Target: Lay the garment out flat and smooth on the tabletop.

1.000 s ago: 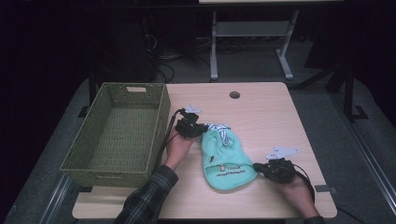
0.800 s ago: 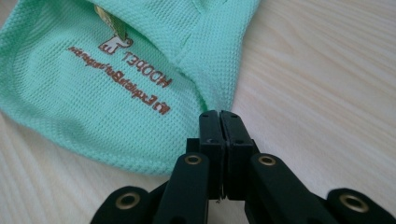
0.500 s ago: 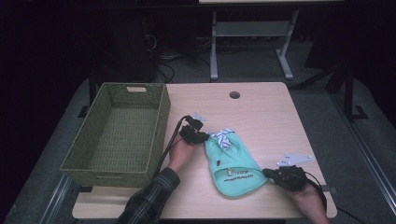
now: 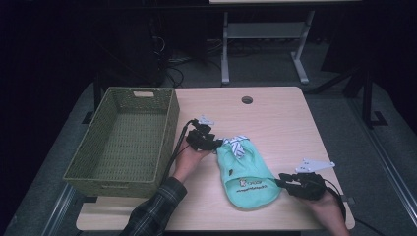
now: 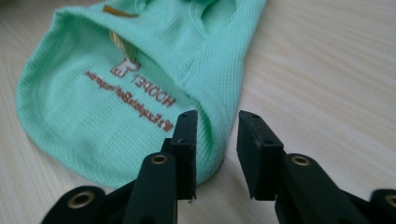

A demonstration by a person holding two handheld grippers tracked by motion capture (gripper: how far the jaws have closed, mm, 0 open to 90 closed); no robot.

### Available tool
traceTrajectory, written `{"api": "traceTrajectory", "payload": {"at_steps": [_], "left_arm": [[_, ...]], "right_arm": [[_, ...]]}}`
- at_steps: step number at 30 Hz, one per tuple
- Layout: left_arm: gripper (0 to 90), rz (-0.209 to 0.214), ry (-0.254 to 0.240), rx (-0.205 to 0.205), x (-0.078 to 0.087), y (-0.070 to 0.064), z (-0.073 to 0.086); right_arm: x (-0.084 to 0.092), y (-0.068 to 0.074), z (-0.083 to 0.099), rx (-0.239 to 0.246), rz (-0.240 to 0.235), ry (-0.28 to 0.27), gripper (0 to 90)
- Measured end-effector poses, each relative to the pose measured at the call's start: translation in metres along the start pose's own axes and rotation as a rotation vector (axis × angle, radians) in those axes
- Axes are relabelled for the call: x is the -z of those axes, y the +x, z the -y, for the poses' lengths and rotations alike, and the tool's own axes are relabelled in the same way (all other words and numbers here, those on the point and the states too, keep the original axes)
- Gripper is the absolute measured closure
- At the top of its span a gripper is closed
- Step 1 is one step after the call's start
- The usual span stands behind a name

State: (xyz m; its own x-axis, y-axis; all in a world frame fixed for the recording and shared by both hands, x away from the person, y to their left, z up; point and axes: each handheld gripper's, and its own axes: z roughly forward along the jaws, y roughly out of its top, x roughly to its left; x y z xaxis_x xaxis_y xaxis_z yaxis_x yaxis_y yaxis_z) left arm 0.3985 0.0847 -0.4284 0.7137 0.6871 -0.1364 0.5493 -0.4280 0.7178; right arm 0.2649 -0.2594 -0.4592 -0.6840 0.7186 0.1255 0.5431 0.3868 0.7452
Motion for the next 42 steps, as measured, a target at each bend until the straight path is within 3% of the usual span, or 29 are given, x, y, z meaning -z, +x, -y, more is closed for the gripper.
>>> {"api": "traceTrajectory", "payload": {"at_steps": [7,8,14,24,29,33,42], "left_arm": [[73.8,0.034,-0.009,-0.040,0.018,-0.019,0.010],[76.4,0.050,0.001,-0.057,0.022,-0.024,0.014],[87.7,0.094,0.043,-0.090,0.024,-0.038,0.024],[88.8,0.152,0.086,-0.138,0.020,-0.059,0.036],[88.9,0.169,0.129,-0.164,0.015,-0.068,0.043],[88.9,0.150,0.163,-0.211,0.011,-0.077,0.049],[89.3,0.139,0.221,-0.248,0.005,-0.080,0.057]], "right_arm": [[-0.004,-0.007,-0.015,-0.009,-0.025,-0.026,74.4],[-0.008,-0.008,-0.021,0.000,-0.034,-0.026,79.3],[-0.020,-0.012,-0.036,0.014,-0.049,-0.023,88.9],[-0.045,-0.028,-0.064,0.041,-0.055,-0.039,89.6],[-0.068,-0.037,-0.083,0.044,-0.063,-0.041,89.7],[-0.081,-0.040,-0.094,0.047,-0.067,-0.039,89.7],[-0.109,-0.042,-0.108,0.043,-0.077,0.003,89.8]]}}
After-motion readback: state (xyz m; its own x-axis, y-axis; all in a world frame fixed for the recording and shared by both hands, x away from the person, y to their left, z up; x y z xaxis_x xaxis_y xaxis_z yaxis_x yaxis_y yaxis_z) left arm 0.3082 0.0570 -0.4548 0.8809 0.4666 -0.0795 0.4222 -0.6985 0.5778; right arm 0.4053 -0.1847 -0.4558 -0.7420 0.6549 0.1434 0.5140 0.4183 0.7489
